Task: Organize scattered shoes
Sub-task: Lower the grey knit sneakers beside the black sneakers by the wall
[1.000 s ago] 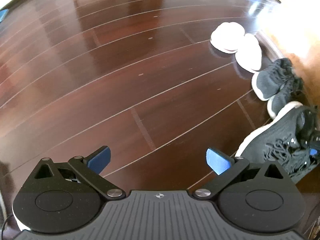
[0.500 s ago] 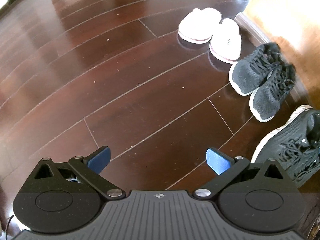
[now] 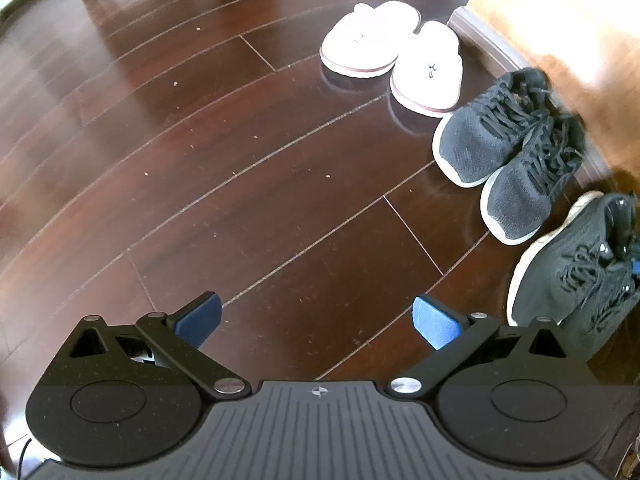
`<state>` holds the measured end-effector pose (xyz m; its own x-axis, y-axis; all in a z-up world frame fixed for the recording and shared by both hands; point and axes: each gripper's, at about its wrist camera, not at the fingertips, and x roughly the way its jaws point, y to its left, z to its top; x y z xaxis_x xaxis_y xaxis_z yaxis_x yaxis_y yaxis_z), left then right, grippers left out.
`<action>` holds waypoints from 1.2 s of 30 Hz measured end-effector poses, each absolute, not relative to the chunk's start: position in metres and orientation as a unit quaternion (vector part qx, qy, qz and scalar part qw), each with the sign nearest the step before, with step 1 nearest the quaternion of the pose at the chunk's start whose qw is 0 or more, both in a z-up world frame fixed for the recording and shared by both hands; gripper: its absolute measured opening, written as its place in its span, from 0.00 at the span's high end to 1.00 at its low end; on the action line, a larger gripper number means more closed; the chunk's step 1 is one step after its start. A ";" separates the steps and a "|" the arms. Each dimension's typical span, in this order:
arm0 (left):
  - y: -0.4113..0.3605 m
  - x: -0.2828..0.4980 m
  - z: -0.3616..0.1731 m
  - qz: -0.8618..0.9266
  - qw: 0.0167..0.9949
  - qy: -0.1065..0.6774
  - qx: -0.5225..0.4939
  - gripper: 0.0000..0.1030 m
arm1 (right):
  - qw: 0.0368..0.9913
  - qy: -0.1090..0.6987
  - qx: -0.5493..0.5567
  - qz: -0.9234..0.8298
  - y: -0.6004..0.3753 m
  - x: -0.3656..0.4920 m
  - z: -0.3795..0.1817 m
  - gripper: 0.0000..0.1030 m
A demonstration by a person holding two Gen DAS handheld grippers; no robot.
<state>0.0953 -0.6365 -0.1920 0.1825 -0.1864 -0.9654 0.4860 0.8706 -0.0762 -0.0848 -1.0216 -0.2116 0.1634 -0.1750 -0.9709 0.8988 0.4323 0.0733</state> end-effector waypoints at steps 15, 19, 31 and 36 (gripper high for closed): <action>-0.634 0.093 -0.201 -0.208 0.759 0.606 0.120 0.00 | 0.655 0.497 0.374 -0.430 -1.056 -0.089 -0.230 0.76; -0.624 0.092 -0.201 -0.200 0.761 0.606 0.114 0.00 | 0.657 0.489 0.377 -0.433 -1.055 -0.094 -0.230 0.71; -0.558 0.088 -0.192 -0.163 0.777 0.602 0.085 0.00 | 0.682 0.486 0.317 -0.445 -1.014 -0.083 -0.182 0.46; -0.509 0.088 -0.188 -0.130 0.785 0.602 0.063 0.00 | 0.725 0.502 0.276 -0.382 -0.955 -0.054 -0.162 0.46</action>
<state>0.0881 -0.5086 -0.1884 0.2410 -0.1286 -0.9620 0.2801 0.9582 -0.0580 -0.0544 -0.9547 -0.1620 0.2039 -0.2766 -0.9391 0.8316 0.5551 0.0171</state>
